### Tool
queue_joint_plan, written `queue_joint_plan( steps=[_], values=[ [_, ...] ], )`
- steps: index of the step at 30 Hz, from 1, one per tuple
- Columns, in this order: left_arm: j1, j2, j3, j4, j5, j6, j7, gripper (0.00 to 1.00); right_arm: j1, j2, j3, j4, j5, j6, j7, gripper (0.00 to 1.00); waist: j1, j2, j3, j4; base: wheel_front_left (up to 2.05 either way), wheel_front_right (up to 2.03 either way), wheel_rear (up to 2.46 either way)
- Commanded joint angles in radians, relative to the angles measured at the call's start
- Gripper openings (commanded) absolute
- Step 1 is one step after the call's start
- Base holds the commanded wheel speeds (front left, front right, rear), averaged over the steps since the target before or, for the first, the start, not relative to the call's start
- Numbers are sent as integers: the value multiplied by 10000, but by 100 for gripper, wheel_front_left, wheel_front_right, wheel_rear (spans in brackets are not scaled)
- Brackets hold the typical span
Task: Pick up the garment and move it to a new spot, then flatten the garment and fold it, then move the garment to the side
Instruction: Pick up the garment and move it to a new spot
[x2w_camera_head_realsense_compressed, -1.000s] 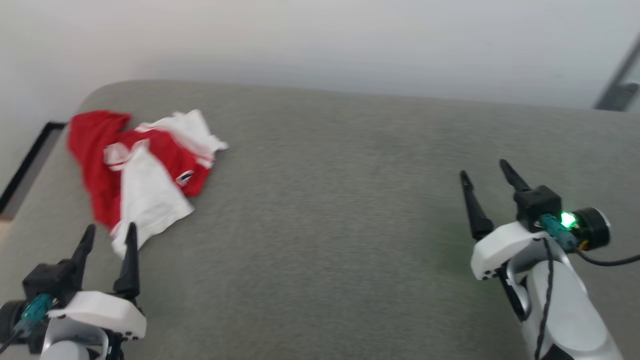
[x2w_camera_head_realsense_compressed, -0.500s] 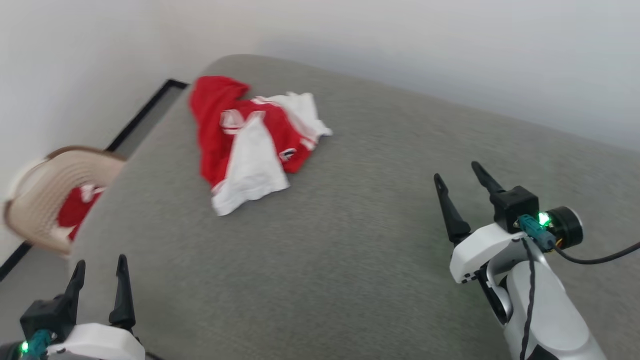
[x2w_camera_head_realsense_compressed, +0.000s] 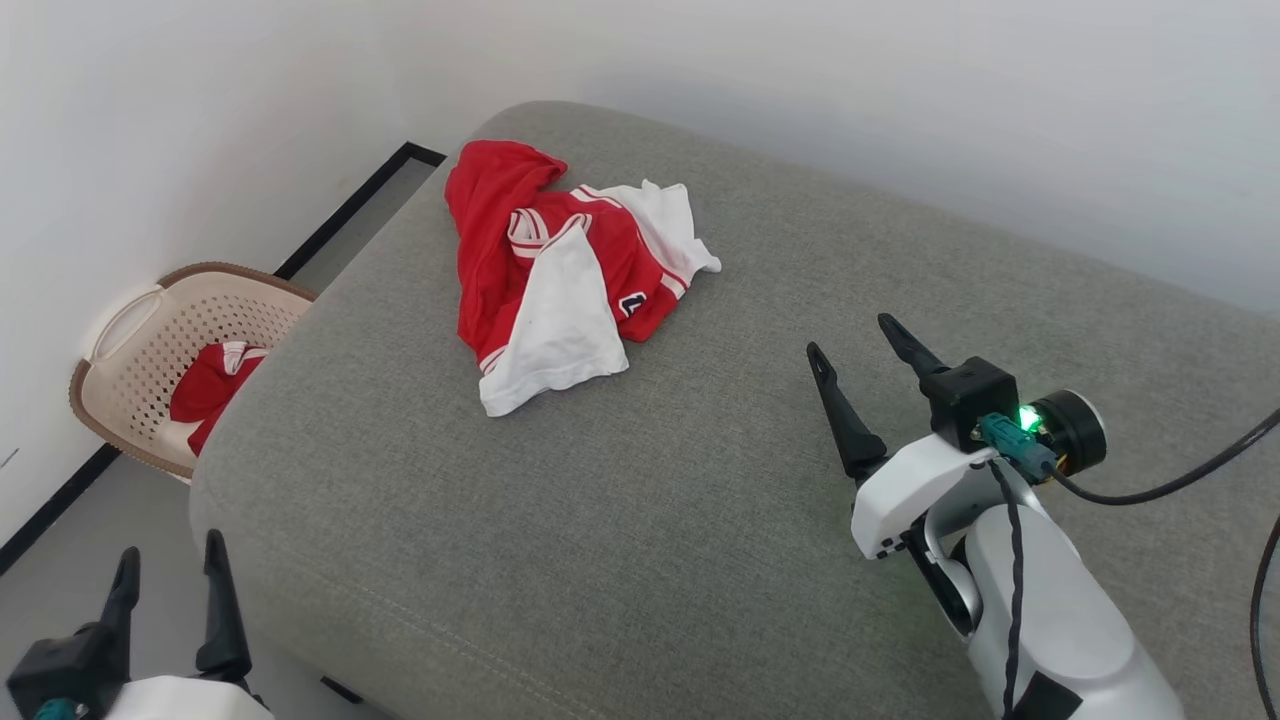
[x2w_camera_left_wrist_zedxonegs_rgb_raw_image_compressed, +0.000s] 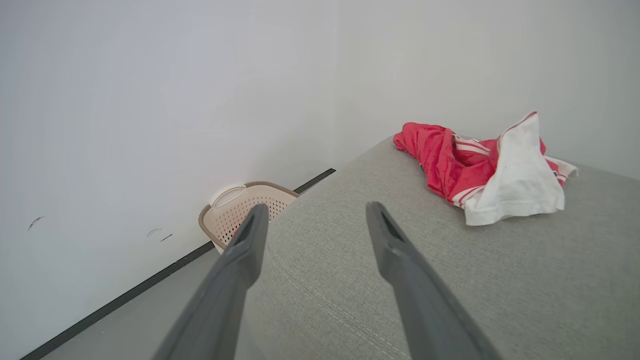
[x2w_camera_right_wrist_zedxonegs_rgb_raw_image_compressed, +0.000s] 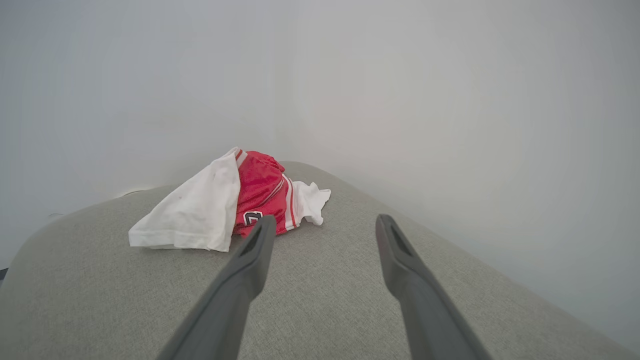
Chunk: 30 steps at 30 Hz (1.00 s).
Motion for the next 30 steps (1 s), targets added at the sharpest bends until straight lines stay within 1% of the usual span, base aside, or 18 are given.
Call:
queue_joint_plan(
  steps=[1, 4, 5, 8, 11, 16, 17, 20, 23, 26, 28, 30],
  values=[
    [46, 12, -63, -10, 137, -27, -71, 100, -33, 18, -28, 4, 75, -3, -52, 100, -1, 0, -35, -45, 0, 0, 0],
    [-128, 128, -295, 84, 192, -33, -71, 100, 109, 4, -191, -67, 53, -3, -52, 100, -1, 0, -60, -105, 0, 0, 0],
    [-255, 271, -527, 120, 213, -30, -71, 100, 190, 5, -261, -112, 36, -3, -50, 100, -1, 0, -44, -166, 0, 0, 0],
    [-752, 764, -1129, 205, -91, -18, -71, 100, 128, 19, -276, -245, -64, -3, -52, 100, -1, 0, 269, -718, 0, 0, 0],
    [-1554, 1499, -1732, 332, -548, -20, -71, 100, -41, 10, -234, -338, -180, -5, -50, 100, -1, 0, 748, -1413, 0, 0, 0],
    [-3218, 3093, -2952, 946, -1482, -22, -71, 100, -287, 29, -284, -523, -314, -5, -50, 100, -1, 0, 1622, -2546, 0, 0, 0],
    [-3904, 3788, -3515, 1348, -1923, -17, -71, 100, -380, 33, -267, -649, -294, -5, -52, 100, -1, 0, 1995, -2981, 0, 0, 0],
    [-4870, 4705, -4456, 1996, -3004, -18, -64, 100, -532, 32, -249, -876, -187, -5, -52, 100, -1, 0, 2555, -3615, 0, 0, 0],
    [-5771, 5635, -5401, 2566, -4759, -18, 265, 100, -649, 43, -148, -1139, -15, -5, -50, 100, -1, 0, 3053, -4213, 0, 0, 0],
    [-6317, 6586, -6447, 2687, -6774, -19, 1360, 100, -701, 39, -103, -1422, 189, -5, -50, 100, -1, 0, 3458, -4730, 0, 0, 0],
    [-6513, 7319, -7209, 2387, -7902, -19, 2261, 100, -737, 44, -44, -1581, 335, -5, -50, 100, -1, 0, 3691, -5048, 0, 0, 0],
    [-6658, 7995, -7688, 2123, -9081, -17, 2950, 100, -760, 44, -17, -1724, 470, -5, -52, 100, -1, 0, 3885, -5334, 0, 0, 0]
  ],
)
